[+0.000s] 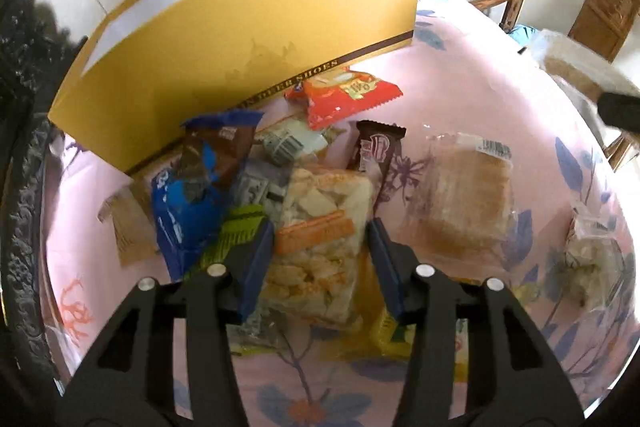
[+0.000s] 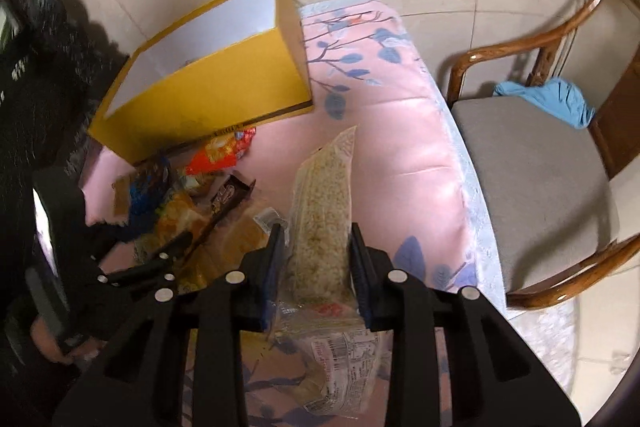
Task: Organize snacks
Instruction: 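Grasp the clear rice-cake bag with the right tool while the left tool grasps the cracker bag, then carry both bags over the yellow box and release them inside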
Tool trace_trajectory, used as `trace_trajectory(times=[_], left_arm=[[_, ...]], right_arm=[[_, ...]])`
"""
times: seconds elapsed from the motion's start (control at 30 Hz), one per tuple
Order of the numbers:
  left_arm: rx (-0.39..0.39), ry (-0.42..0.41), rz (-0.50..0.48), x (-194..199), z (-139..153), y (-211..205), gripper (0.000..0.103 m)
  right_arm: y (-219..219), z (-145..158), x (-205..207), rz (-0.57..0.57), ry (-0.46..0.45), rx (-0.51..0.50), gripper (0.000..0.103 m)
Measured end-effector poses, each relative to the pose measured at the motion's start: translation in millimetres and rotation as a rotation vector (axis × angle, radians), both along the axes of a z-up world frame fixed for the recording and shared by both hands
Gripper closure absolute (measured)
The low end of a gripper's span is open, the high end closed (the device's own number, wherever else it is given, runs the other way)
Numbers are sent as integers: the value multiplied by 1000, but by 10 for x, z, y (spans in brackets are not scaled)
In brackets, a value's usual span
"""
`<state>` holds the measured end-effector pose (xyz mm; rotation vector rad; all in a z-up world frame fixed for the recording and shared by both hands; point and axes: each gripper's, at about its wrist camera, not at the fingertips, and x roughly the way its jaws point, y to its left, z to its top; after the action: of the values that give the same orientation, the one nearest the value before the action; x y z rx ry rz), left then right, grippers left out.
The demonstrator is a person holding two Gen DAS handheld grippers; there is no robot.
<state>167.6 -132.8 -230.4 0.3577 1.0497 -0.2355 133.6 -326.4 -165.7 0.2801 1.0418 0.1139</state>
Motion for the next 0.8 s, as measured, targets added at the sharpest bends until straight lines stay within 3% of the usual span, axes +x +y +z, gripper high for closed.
trace_trajectory(times=[0.07,0.3,0.53,0.6,0.7,0.8], left_arm=[[10,-10,-12,-14,-8,-23,55],[-43,-26,23,-143,238,77,57],[-162,-131,123,-311,973,290,57],[-174,-213,129,-322,1264,316,57],[-192,-269,140,-182,1522,408,57],[-158,-331,186,63,1717,533,57]], right_arm=[[-41,-25,10,-2,12,55,71],[98,156,50,41,-32,53,71],[273,687,40,135,-166,35,71],[366,874,60,172,-221,9,71],[416,1055,174,203,-269,52,71],[500,1251,396,211,-332,18,71]])
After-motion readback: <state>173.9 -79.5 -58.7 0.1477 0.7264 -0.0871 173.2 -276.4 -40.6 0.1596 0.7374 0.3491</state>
